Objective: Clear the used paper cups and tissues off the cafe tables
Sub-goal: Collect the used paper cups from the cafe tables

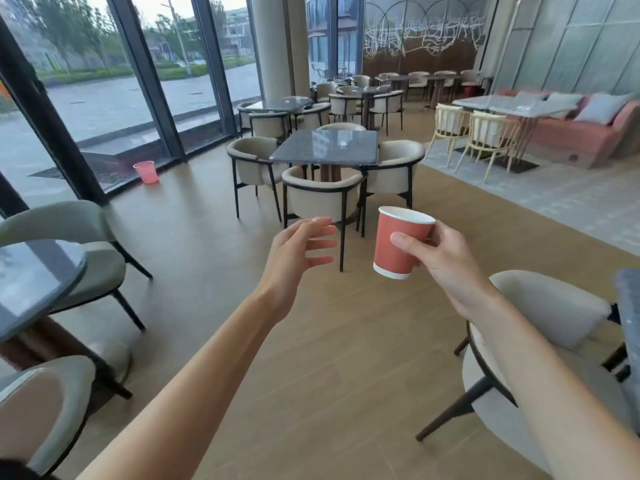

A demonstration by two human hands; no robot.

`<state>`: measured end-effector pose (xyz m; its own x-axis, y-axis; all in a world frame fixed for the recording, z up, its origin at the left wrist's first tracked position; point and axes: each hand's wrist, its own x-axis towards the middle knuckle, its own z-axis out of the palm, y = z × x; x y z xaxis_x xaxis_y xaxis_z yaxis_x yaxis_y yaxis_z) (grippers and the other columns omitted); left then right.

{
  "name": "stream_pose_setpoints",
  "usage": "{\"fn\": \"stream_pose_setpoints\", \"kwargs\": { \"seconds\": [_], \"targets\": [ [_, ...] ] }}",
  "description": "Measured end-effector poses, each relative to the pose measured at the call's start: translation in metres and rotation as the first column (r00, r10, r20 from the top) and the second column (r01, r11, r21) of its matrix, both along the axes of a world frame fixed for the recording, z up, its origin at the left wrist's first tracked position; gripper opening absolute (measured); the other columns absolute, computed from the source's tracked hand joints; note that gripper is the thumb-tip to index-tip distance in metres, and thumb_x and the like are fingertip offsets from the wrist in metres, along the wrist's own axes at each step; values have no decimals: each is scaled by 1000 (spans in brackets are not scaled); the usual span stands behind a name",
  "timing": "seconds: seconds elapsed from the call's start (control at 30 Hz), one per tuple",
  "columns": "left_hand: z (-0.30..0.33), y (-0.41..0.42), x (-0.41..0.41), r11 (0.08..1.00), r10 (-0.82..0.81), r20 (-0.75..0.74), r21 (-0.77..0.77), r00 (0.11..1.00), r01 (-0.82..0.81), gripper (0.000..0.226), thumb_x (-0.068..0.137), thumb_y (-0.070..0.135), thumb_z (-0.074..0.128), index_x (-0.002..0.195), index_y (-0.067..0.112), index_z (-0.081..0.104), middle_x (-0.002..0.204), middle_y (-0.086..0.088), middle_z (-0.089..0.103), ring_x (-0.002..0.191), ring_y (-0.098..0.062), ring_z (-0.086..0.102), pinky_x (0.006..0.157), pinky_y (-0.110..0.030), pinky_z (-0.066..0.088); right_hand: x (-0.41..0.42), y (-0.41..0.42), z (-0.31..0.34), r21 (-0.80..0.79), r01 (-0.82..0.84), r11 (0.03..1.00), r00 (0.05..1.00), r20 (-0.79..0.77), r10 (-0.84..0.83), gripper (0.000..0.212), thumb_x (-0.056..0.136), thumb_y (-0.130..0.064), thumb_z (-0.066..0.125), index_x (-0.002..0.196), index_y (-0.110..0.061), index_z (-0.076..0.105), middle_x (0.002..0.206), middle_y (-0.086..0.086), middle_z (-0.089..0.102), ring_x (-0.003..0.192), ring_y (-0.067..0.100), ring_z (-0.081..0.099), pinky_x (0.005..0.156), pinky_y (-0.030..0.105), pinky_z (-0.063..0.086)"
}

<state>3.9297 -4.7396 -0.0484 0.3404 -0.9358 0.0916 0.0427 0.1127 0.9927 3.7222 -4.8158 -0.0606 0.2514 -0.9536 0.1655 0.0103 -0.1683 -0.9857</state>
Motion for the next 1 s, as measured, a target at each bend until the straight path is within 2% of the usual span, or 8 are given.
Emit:
{"fn": "stream_pose_setpoints", "kwargs": {
  "seconds": [0.17, 0.4, 0.63, 0.77, 1.0],
  "targets": [
    [-18, -109, 10, 999, -38, -19, 9, 999, 39, 28, 103, 26, 50, 113, 15, 73, 112, -4, 76, 109, -23, 69, 98, -49, 56, 6, -91, -9, -4, 54, 999, 998, -23, -55, 40, 85, -20, 78, 123, -16, 65, 112, -2, 73, 98, 8, 68, 82, 24, 50],
    [-25, -284, 52, 995, -100, -81, -27, 992, 98, 28, 102, 22, 50, 115, 10, 71, 112, -8, 75, 107, -25, 70, 95, -45, 58, 45, -253, -18, -29, 140, 990, 988, -60, -141, 44, 82, -24, 81, 123, -19, 65, 115, -1, 73, 109, 16, 69, 94, 35, 54],
    [-15, -444, 82, 988, -155, -101, -4, 983, 155, 28, 102, 21, 50, 117, 8, 70, 113, -10, 74, 109, -28, 69, 94, -44, 58, 71, -390, -2, -27, 196, 980, 976, -91, -198, 38, 83, -22, 80, 118, -22, 65, 114, -2, 72, 110, 16, 68, 98, 38, 54],
    [-11, -525, 76, 979, -204, -81, 13, 976, 206, 27, 102, 21, 50, 116, 11, 71, 112, -7, 75, 108, -24, 70, 92, -41, 59, 64, -463, -3, -19, 251, 968, 964, -84, -252, 40, 82, -23, 80, 120, -20, 66, 115, -2, 73, 110, 15, 68, 102, 43, 53],
    [-22, -672, 32, 969, -243, -52, 22, 968, 245, 28, 102, 20, 48, 112, 12, 73, 111, -5, 76, 106, -24, 70, 98, -49, 56, 16, -602, -22, -28, 299, 954, 951, -71, -300, 41, 83, -26, 81, 121, -21, 67, 116, -3, 73, 112, 16, 67, 105, 49, 50]
  ]
}}
